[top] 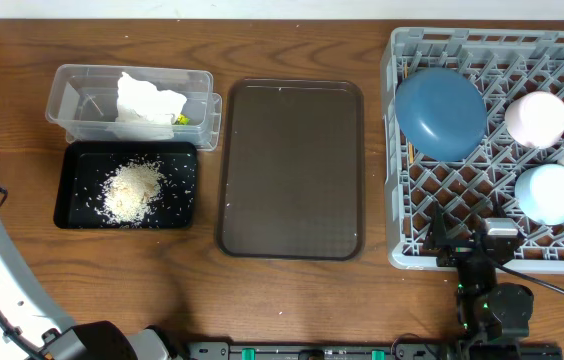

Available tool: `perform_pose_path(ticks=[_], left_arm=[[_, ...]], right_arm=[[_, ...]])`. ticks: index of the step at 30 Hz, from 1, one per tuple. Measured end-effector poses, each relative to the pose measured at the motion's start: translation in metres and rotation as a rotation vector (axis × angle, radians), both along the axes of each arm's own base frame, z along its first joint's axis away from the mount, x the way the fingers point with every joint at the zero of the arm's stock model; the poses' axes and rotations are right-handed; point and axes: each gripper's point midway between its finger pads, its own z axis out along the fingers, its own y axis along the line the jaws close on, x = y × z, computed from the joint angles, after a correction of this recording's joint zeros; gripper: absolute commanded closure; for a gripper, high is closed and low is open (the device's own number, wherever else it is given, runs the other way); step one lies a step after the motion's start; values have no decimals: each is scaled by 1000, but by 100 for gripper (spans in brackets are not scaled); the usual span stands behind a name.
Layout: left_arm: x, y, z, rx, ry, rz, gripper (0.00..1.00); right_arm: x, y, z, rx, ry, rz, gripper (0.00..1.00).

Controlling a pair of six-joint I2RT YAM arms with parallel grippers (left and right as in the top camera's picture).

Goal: Sort waste into correct bins and load items into the dishwasher rack

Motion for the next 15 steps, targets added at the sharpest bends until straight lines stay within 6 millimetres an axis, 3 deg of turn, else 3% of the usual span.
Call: perform_pose_path(ticks=[15], left_arm=[[0,0,0,0,0,0,11]], right_arm=[[0,0,0,-1,0,0,1]])
